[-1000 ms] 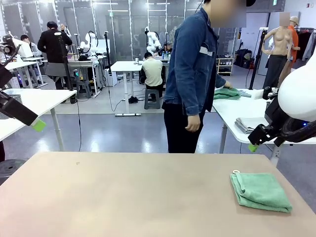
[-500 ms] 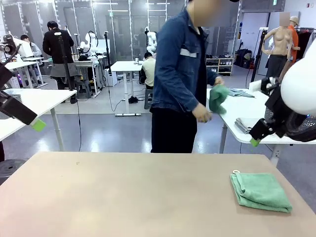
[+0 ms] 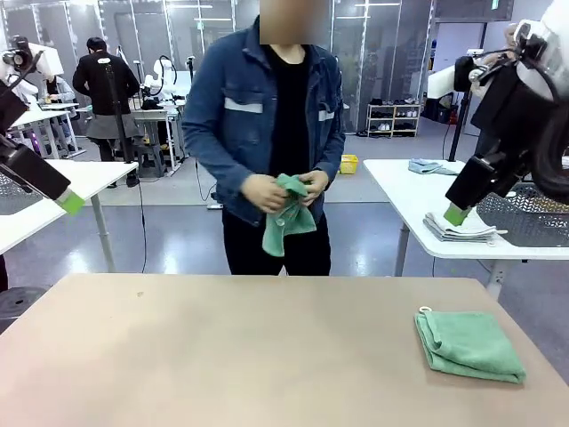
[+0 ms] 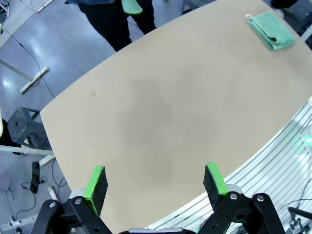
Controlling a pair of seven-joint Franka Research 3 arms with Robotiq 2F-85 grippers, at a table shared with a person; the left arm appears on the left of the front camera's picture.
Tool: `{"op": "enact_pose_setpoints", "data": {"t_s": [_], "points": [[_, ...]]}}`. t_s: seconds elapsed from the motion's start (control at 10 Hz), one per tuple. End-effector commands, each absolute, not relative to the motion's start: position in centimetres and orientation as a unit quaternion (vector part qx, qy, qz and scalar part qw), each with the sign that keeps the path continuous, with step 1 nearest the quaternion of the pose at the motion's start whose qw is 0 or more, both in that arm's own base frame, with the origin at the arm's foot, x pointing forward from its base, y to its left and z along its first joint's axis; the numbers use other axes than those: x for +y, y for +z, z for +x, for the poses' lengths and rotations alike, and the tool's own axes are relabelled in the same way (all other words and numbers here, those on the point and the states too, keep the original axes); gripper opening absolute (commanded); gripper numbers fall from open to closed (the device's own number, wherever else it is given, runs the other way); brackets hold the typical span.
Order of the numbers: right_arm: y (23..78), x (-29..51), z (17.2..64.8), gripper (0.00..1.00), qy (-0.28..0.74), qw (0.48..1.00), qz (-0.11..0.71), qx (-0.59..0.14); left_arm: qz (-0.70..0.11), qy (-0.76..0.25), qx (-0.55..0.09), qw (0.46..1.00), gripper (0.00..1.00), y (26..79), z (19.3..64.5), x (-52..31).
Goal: Fold the towels and place them in the basket.
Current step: When a person lays out a Towel with hook on the table, fold it in half twice.
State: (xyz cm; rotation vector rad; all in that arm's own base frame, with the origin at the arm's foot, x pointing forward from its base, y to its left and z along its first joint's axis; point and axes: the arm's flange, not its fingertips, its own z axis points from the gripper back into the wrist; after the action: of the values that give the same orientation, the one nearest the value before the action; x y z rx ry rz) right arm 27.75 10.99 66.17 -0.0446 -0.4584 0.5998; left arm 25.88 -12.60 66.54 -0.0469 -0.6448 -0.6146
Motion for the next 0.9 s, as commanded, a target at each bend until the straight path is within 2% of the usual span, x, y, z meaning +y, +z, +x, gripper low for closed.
{"op": "enact_pose_setpoints", "data": {"t_s": [0.0, 0.5, 0.6, 0.8], "points": [[66.9, 12.0, 26.4, 1.0, 0.311, 0.925, 0.011, -0.219, -0.036, -0.314, -0.321, 0.893, 1.0, 65.2, 25.8, -12.3], [67.0, 12.8, 26.2, 1.0, 0.279, 0.939, 0.051, -0.196, -0.071, -0.306, -0.317, 0.895, 1.0, 64.6, 25.2, -11.3], [67.2, 13.0, 25.7, 1.0, 0.313, 0.924, 0.025, -0.219, -0.044, -0.306, -0.307, 0.9, 1.0, 64.8, 25.3, -11.9], [67.2, 13.0, 25.7, 1.0, 0.313, 0.924, 0.025, -0.219, -0.044, -0.306, -0.307, 0.9, 1.0, 64.8, 25.3, -11.9]]}}
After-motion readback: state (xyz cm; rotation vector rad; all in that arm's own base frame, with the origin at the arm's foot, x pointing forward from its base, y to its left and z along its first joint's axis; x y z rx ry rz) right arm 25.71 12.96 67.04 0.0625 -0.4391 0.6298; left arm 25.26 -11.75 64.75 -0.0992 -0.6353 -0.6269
